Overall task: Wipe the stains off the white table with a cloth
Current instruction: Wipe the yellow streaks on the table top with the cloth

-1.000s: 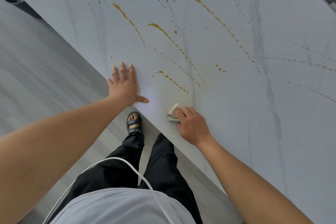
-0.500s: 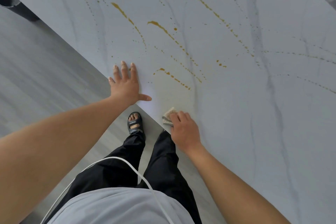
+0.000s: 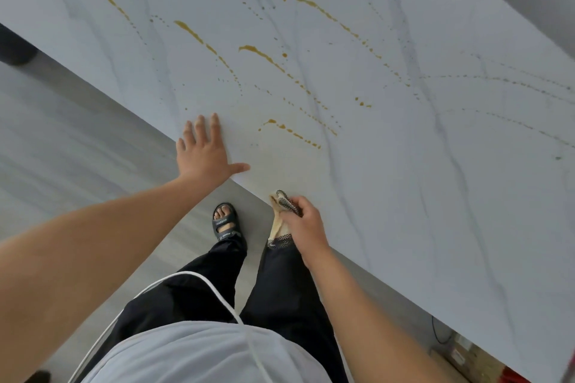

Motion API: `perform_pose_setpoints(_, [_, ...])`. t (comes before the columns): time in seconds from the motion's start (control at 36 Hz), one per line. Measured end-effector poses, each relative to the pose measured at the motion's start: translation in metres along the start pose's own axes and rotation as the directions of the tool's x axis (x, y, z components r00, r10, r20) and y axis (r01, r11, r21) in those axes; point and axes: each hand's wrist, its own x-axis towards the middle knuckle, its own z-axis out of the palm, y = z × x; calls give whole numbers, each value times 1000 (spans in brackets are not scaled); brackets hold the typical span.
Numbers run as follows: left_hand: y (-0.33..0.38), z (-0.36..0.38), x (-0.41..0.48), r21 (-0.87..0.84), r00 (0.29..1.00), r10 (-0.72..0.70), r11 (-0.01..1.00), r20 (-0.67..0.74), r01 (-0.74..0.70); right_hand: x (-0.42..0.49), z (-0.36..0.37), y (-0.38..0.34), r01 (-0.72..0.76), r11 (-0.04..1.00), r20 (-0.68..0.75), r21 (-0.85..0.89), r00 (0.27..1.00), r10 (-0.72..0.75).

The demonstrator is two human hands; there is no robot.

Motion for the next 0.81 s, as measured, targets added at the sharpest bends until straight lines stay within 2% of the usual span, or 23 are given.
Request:
perform_pose_setpoints(0.06, [-7, -6, 3, 24, 1000, 5, 1000, -7, -5, 4, -11, -9, -7, 993, -79, 115, 997, 16])
perform_pose_setpoints(0.14, [-12, -18, 11, 44, 999, 2, 999, 43, -4, 15, -34, -22, 21, 989, -198, 147, 980, 9])
perform_pose_setpoints(0.28, [-8, -32, 22, 43, 985, -26, 999, 173, 19, 40, -83, -52, 110, 994, -355, 17, 930, -97])
perform_pose_setpoints(0.39, [-5, -30, 23, 66, 980, -44, 997, 193, 32, 73, -128, -77, 135, 977, -417, -163, 889, -192])
perform_pose_setpoints(0.58, [0, -25, 25, 54, 982, -70, 997, 177, 62, 138, -181, -130, 178, 868, -335, -464, 872, -357])
perform_pose_setpoints(0.72, [4, -28, 26, 56, 979, -94, 995, 182, 85, 188, -206, -151, 190, 729, -258, -657, 852, -455])
perform_pose_setpoints(0.81, [8, -29, 31, 52, 972, -123, 992, 200, 115, 208, -214, -162, 201, 590, -193, -782, 822, -535])
